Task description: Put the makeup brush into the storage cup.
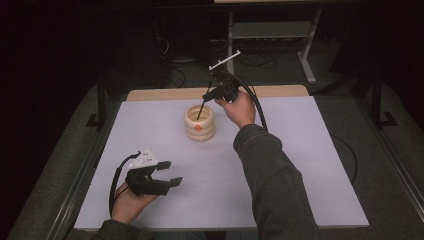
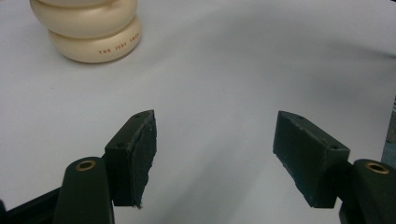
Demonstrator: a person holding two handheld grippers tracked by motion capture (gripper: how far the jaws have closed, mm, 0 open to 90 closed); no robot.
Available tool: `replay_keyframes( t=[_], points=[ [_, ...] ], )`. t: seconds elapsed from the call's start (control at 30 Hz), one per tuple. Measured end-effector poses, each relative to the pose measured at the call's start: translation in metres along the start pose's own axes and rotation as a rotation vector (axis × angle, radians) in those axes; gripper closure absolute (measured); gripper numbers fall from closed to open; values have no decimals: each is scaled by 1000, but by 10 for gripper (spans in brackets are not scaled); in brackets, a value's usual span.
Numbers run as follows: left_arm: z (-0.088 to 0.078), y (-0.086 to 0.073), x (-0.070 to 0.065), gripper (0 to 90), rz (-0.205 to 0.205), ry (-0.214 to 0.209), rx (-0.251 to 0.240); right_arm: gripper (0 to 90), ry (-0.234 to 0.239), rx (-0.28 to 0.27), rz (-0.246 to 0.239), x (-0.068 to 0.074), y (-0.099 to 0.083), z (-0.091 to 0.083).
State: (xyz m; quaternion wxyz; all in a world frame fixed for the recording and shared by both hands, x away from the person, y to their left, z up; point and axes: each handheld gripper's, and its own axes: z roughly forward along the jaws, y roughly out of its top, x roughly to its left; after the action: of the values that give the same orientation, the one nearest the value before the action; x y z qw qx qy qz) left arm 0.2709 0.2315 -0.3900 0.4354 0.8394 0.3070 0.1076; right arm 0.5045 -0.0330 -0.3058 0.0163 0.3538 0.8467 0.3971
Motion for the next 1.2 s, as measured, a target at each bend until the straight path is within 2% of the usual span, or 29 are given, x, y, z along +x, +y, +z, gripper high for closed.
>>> replay_keyframes(
  t=[0.73, 0.77, 0.83, 0.87, 0.9, 1.0, 1.03, 1.07, 1.2],
  points=[
    [1, 0, 0, 299, -8, -3, 1, 834, 16, 28, 4, -1, -12, 15],
    [2, 0, 0, 299, -9, -4, 1, 777, 14, 26, 4, -1, -13, 16],
    [2, -1, 0, 299, -11, -2, 3, 588, -21, 29, 22, -2, -14, 17],
    [2, -1, 0, 299, -10, -2, 3, 578, -36, 21, 17, -4, -16, 17],
    [2, -1, 0, 299, -9, -2, 4, 568, -28, 16, 31, -4, -17, 16],
    [1, -1, 0, 298, -10, 0, 5, 535, -37, 6, 32, -5, -21, 14],
    [1, -1, 1, 298, -11, 0, 4, 481, -38, 3, 42, -8, -26, 10],
    [2, -1, 0, 298, -12, 0, 4, 478, -38, 4, 43, -8, -27, 9],
    [3, 0, 0, 296, -9, 0, 6, 433, -20, -36, 46, -10, -31, 1]
  ],
)
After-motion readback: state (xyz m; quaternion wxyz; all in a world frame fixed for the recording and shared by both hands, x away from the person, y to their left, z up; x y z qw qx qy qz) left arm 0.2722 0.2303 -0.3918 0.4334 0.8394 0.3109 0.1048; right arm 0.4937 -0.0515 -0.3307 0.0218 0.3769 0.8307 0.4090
